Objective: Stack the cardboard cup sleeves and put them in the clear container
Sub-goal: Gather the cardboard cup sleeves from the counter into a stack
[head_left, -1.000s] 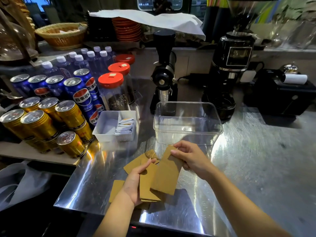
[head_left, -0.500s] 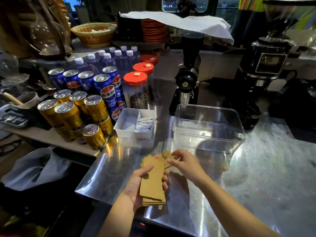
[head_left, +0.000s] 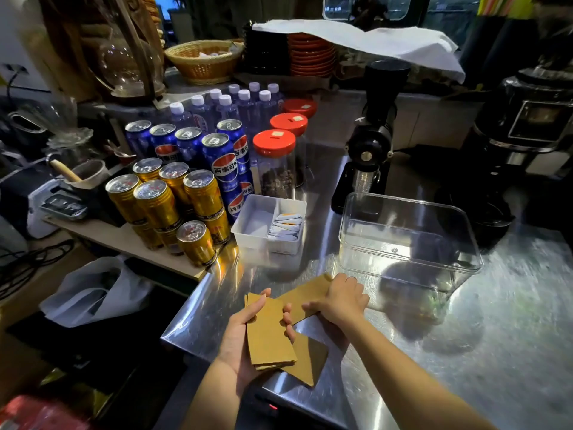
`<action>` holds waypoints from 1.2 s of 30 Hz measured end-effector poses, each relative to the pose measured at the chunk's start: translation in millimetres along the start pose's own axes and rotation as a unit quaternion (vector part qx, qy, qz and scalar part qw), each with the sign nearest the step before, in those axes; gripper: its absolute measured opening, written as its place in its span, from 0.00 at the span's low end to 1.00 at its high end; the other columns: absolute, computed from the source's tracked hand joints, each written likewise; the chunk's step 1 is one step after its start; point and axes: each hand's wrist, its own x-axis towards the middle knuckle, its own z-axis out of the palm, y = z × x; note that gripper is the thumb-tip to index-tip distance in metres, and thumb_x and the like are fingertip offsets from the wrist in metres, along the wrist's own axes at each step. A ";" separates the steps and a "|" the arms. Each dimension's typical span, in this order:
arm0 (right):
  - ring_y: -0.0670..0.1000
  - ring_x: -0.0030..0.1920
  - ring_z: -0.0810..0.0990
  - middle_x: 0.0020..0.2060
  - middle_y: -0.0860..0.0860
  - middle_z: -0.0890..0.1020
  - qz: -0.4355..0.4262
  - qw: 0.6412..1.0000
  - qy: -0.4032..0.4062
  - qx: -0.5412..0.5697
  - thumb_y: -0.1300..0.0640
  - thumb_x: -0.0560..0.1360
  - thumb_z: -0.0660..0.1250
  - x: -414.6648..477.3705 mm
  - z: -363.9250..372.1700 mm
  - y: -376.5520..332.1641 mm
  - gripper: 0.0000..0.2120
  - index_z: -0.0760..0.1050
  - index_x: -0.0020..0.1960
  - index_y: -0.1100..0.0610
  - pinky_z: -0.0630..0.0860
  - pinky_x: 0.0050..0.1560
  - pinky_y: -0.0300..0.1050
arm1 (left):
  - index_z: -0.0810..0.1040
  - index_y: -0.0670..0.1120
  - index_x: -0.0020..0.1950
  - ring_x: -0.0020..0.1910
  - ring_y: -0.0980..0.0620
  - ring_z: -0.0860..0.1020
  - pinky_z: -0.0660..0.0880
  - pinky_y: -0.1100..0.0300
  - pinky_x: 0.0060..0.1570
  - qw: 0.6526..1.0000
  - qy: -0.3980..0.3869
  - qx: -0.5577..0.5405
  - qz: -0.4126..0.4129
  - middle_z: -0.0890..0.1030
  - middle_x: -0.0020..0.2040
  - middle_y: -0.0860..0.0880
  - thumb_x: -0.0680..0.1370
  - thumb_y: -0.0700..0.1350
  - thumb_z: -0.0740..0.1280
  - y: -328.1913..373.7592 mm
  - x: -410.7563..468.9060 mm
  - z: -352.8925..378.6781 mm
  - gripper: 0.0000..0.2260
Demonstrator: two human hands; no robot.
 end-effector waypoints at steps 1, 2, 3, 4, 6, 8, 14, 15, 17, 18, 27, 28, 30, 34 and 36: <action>0.58 0.60 0.69 0.58 0.57 0.72 -0.007 1.000 -0.005 0.023 0.42 0.60 0.76 1.3 -0.9 2.2 0.36 0.67 0.59 0.59 0.67 0.58 0.51 | 0.76 0.48 0.54 0.38 0.44 0.78 0.77 0.51 0.38 1.000 -0.001 -0.002 0.003 0.81 0.45 0.37 0.63 0.43 0.75 1.2 0.1 -1.2 0.20; 0.58 0.56 0.71 0.55 0.57 0.72 -0.016 0.997 -0.011 0.073 0.46 0.63 0.75 2.5 -2.2 5.5 0.30 0.68 0.56 0.59 0.69 0.55 0.51 | 0.76 0.48 0.54 0.38 0.44 0.78 0.77 0.51 0.38 1.000 -0.005 -0.005 0.005 0.81 0.44 0.37 0.63 0.42 0.76 2.2 -0.1 -1.8 0.21; 0.57 0.51 0.73 0.50 0.57 0.73 -0.026 0.989 -0.020 0.145 0.51 0.66 0.73 2.9 -4.5 9.7 0.21 0.68 0.51 0.58 0.71 0.51 0.52 | 0.77 0.48 0.53 0.38 0.44 0.78 0.78 0.51 0.38 1.000 -0.010 -0.006 0.007 0.81 0.44 0.37 0.61 0.42 0.77 3.4 0.0 -2.0 0.22; 0.56 0.45 0.74 0.46 0.57 0.75 -0.034 0.974 -0.027 0.223 0.55 0.69 0.70 3.3 -7.5 14.5 0.13 0.68 0.47 0.57 0.73 0.48 0.53 | 0.78 0.48 0.52 0.38 0.44 0.79 0.78 0.51 0.38 1.000 -0.015 -0.008 0.007 0.81 0.44 0.38 0.60 0.42 0.78 4.5 0.4 -1.7 0.23; 0.54 0.37 0.75 0.41 0.58 0.78 -0.045 0.938 -0.018 0.344 0.60 0.73 0.65 3.3 -16.8 25.9 0.05 0.69 0.43 0.57 0.75 0.40 0.53 | 0.78 0.48 0.51 0.38 0.44 0.79 0.79 0.51 0.37 1.000 -0.020 -0.009 0.008 0.81 0.44 0.38 0.58 0.42 0.79 6.1 2.5 -0.2 0.23; 0.48 0.30 0.74 0.37 0.59 0.78 -0.058 0.902 0.015 0.428 0.63 0.75 0.63 1.4 -29.1 37.5 0.01 0.72 0.45 0.58 0.73 0.28 0.43 | 0.79 0.49 0.51 0.37 0.44 0.79 0.79 0.51 0.37 1.000 -0.015 0.002 0.013 0.81 0.44 0.38 0.60 0.43 0.78 7.0 6.1 2.3 0.21; 0.44 0.20 0.67 0.20 0.47 0.73 -0.082 0.810 0.039 0.579 0.64 0.74 0.66 -13.9 -58.9 54.6 0.04 0.77 0.48 0.59 0.65 0.20 0.34 | 0.84 0.43 0.37 0.33 0.46 0.80 0.79 0.54 0.35 0.997 0.004 0.072 -0.016 0.82 0.38 0.41 0.66 0.48 0.71 0.1 19.7 19.7 0.08; 0.44 0.20 0.67 0.20 0.46 0.74 -0.097 0.805 0.022 0.585 0.64 0.73 0.66 -17.6 -62.3 53.5 0.05 0.77 0.47 0.58 0.66 0.20 0.33 | 0.85 0.43 0.36 0.33 0.46 0.80 0.79 0.54 0.35 0.995 0.009 0.093 -0.027 0.82 0.36 0.41 0.65 0.48 0.71 -2.9 22.2 22.8 0.09; 0.43 0.21 0.68 0.21 0.46 0.76 -0.128 0.806 -0.012 0.578 0.64 0.73 0.67 -25.8 -67.3 48.8 0.04 0.76 0.47 0.58 0.68 0.21 0.33 | 0.84 0.43 0.39 0.33 0.44 0.81 0.80 0.53 0.34 0.990 0.019 0.135 -0.044 0.83 0.36 0.41 0.65 0.49 0.71 -9.7 27.2 28.8 0.10; 0.43 0.21 0.69 0.22 0.46 0.77 -0.143 0.810 -0.027 0.568 0.64 0.73 0.67 -29.3 -68.3 46.0 0.04 0.76 0.48 0.60 0.69 0.22 0.34 | 0.82 0.43 0.42 0.34 0.43 0.81 0.79 0.53 0.35 0.986 0.022 0.152 -0.057 0.83 0.37 0.41 0.66 0.50 0.71 -13.3 29.0 32.4 0.12; 0.42 0.30 0.76 0.28 0.46 0.80 -0.212 0.869 -0.100 0.435 0.61 0.70 0.71 -38.6 -50.6 41.7 0.07 0.75 0.41 0.51 0.70 0.32 0.33 | 0.83 0.38 0.49 0.38 0.40 0.82 0.81 0.50 0.37 0.978 -0.051 0.135 -0.152 0.83 0.41 0.36 0.68 0.60 0.65 -28.3 26.3 38.4 0.26; 0.45 0.33 0.76 0.32 0.50 0.80 -0.217 0.876 -0.100 0.420 0.60 0.70 0.71 -38.2 -49.4 43.3 0.07 0.75 0.41 0.50 0.71 0.35 0.37 | 0.82 0.38 0.50 0.39 0.39 0.82 0.81 0.50 0.38 0.975 -0.058 0.136 -0.167 0.83 0.42 0.36 0.67 0.59 0.68 -27.3 24.0 38.8 0.25; 0.48 0.38 0.76 0.37 0.51 0.79 -0.225 0.882 -0.112 0.399 0.58 0.69 0.72 -37.8 -47.8 46.0 0.06 0.77 0.43 0.51 0.73 0.39 0.42 | 0.83 0.37 0.48 0.38 0.39 0.83 0.80 0.51 0.37 0.968 -0.068 0.147 -0.189 0.84 0.42 0.36 0.63 0.52 0.76 -26.0 19.8 39.8 0.22; 0.47 0.47 0.76 0.44 0.45 0.77 -0.232 0.875 -0.215 0.365 0.57 0.67 0.73 -39.3 -48.9 50.9 0.16 0.76 0.54 0.51 0.75 0.45 0.41 | 0.83 0.38 0.46 0.36 0.44 0.81 0.78 0.56 0.34 0.950 -0.100 0.202 -0.215 0.84 0.41 0.39 0.58 0.45 0.80 -26.2 15.5 45.6 0.21; 0.47 0.50 0.77 0.47 0.48 0.79 -0.238 0.851 -0.274 0.379 0.61 0.68 0.72 -39.5 -53.1 54.4 0.18 0.74 0.57 0.55 0.74 0.49 0.40 | 0.82 0.39 0.48 0.37 0.46 0.80 0.77 0.57 0.34 0.936 -0.102 0.240 -0.237 0.83 0.43 0.39 0.60 0.44 0.78 -27.3 15.0 50.5 0.19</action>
